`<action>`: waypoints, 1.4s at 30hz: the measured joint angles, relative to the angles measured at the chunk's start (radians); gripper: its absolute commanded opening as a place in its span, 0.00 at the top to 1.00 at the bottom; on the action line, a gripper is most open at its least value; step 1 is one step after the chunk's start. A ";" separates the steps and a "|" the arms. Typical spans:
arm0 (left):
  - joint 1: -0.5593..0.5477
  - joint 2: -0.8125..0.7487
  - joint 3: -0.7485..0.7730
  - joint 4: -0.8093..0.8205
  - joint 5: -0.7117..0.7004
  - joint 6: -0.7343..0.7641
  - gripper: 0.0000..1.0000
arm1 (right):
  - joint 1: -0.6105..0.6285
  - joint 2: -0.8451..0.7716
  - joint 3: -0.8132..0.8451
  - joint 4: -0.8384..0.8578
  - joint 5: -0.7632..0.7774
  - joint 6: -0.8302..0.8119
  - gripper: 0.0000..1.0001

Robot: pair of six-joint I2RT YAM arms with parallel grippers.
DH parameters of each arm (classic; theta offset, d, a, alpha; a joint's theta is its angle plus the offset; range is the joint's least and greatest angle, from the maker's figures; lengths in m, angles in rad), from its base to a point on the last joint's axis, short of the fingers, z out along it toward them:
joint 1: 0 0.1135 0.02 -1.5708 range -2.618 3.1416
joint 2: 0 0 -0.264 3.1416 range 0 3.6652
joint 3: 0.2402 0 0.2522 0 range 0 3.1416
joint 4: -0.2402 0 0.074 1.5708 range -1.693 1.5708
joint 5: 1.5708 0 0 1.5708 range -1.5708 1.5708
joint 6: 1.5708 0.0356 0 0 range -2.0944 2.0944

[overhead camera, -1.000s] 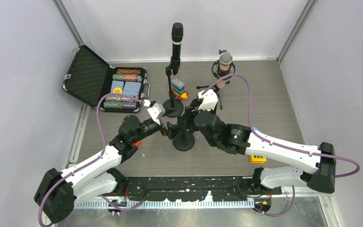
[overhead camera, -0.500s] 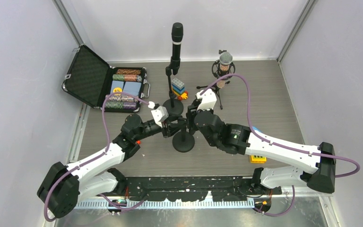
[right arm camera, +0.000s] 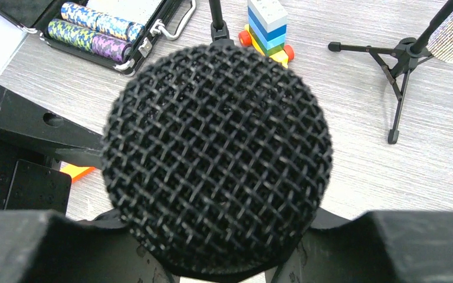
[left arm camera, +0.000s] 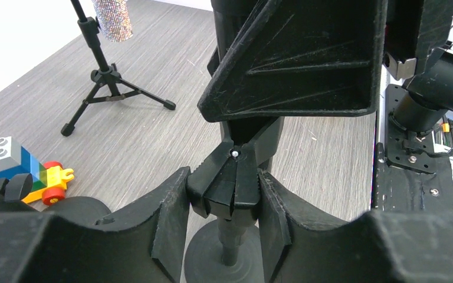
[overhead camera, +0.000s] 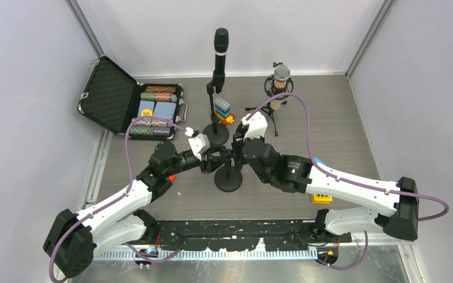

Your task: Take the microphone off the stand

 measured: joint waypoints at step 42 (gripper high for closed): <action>0.003 -0.020 0.031 -0.102 0.025 0.058 1.00 | 0.003 0.011 0.006 0.000 -0.010 -0.093 0.72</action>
